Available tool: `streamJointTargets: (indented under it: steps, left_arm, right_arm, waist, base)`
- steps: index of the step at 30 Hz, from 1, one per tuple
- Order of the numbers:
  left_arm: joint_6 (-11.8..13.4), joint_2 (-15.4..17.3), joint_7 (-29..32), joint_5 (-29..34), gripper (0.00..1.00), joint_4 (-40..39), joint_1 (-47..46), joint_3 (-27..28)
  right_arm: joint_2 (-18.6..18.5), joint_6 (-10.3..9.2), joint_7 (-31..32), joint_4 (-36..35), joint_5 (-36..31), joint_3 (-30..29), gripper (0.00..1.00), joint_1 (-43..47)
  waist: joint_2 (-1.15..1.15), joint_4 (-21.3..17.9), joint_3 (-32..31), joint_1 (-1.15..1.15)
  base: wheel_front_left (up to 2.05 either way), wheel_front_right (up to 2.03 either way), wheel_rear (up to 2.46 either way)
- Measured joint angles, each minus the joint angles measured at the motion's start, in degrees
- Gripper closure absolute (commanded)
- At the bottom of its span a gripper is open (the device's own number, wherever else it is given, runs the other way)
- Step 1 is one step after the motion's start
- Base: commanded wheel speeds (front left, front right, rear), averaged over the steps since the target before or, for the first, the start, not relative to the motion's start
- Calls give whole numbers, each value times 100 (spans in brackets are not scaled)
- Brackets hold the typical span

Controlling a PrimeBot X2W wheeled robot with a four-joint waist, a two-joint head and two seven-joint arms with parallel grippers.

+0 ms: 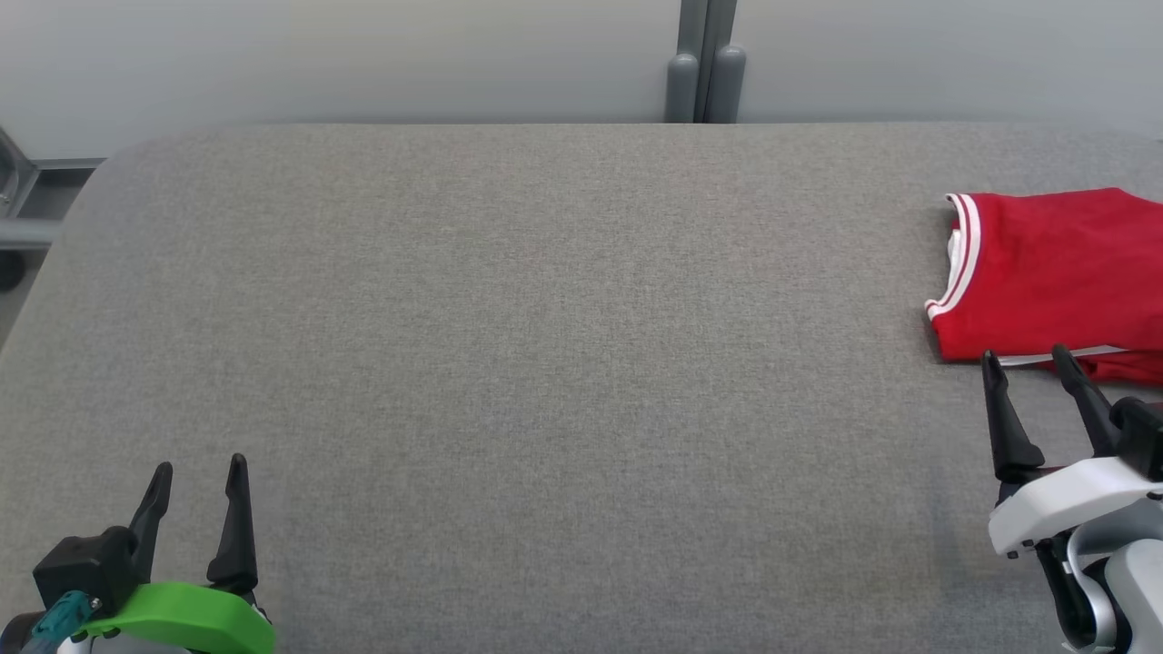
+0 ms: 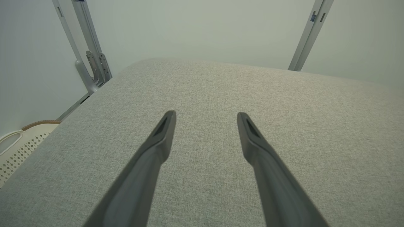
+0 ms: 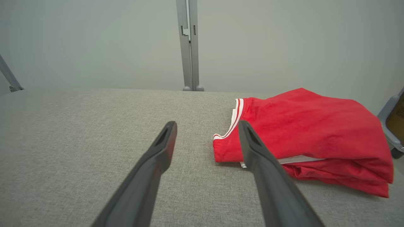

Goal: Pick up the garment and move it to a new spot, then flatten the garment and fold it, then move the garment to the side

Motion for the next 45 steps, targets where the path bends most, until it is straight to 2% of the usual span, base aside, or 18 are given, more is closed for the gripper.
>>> streamJointTargets:
  steps: [6, 13, 29, 45]
  left_arm:
    - [-1, -105, -55, 0, 0, 58, 5, -2]
    - [-12, -124, -57, 0, 0, 141, 10, 4]
    - [-89, -130, -124, -13, 0, 364, 41, 207]
    - [-224, -108, -156, -12, 0, 583, 188, 341]
  right_arm:
    - [103, 4, -1, -170, -121, 96, 0, 114]
    - [138, 123, -18, -281, -149, 98, 0, 289]
    - [123, 750, -25, -425, -191, -310, 0, 628]
    - [242, 868, -25, -308, -258, -923, 0, 865]
  waist:
    - [0, 113, -56, 0]
    - [0, 109, -54, 0]
    - [0, -118, -134, 0]
    - [0, -303, -232, 0]
  base:
    - [0, 0, 0]
    - [0, 0, 0]
    - [0, 0, 0]
    - [0, 0, 0]
